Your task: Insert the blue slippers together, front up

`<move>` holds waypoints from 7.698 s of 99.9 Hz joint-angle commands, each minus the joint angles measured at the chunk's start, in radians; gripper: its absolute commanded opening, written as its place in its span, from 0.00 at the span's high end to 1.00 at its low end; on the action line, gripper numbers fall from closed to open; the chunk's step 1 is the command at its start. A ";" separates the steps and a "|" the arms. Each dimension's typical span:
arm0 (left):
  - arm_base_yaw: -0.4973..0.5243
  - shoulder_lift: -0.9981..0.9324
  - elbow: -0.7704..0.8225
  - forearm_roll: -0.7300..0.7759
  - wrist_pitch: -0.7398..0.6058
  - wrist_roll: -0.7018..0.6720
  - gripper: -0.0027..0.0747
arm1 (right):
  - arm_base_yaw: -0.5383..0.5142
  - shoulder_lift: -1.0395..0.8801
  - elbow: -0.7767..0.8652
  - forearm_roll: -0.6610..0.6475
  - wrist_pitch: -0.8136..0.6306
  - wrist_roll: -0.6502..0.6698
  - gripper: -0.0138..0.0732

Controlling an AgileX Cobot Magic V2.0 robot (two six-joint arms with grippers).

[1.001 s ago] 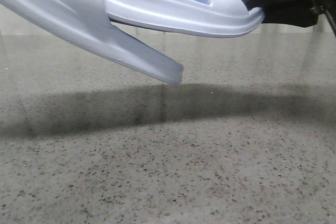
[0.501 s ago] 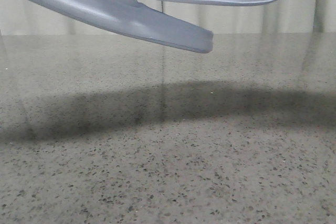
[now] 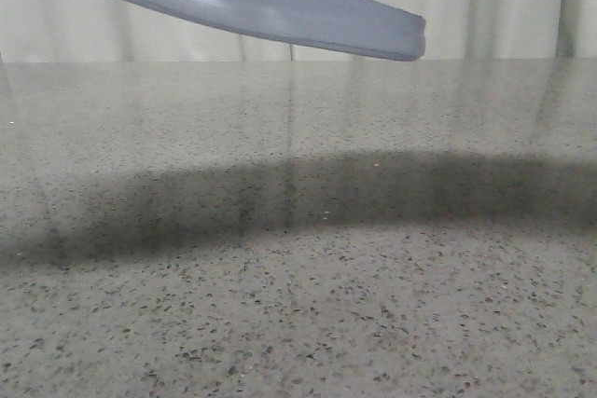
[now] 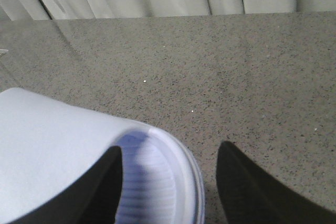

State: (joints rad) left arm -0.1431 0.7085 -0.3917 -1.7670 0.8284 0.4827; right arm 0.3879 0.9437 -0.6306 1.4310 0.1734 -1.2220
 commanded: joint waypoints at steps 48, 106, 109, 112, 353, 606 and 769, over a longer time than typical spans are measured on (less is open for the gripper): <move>-0.014 0.007 -0.030 -0.094 0.017 -0.011 0.94 | 0.005 -0.274 -0.038 -0.053 -0.299 -0.025 0.42; -0.014 0.197 -0.030 -0.094 0.021 0.100 0.94 | 0.005 -0.409 -0.038 -0.055 -0.406 -0.025 0.42; -0.014 0.209 -0.030 -0.094 0.021 0.107 0.94 | 0.005 -0.409 -0.038 -0.055 -0.406 -0.025 0.42; -0.014 0.224 -0.030 -0.094 0.021 0.120 0.94 | 0.005 -0.409 -0.038 -0.055 -0.406 -0.025 0.42; -0.014 0.443 -0.280 -0.094 -0.307 1.040 0.46 | 0.005 -0.409 -0.019 -0.055 -0.410 -0.025 0.42; -0.014 -0.432 0.163 0.083 -0.666 1.090 0.94 | 0.005 -0.687 0.360 -0.045 -0.483 -0.266 0.96; 0.065 -0.741 0.380 1.645 -0.726 -0.354 0.94 | 0.005 -0.687 0.360 -0.044 -0.483 -0.266 0.96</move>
State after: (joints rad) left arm -0.0802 -0.0042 -0.0033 -0.1546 0.2105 0.1729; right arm 0.3969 0.2527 -0.2430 1.4084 -0.3005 -1.4669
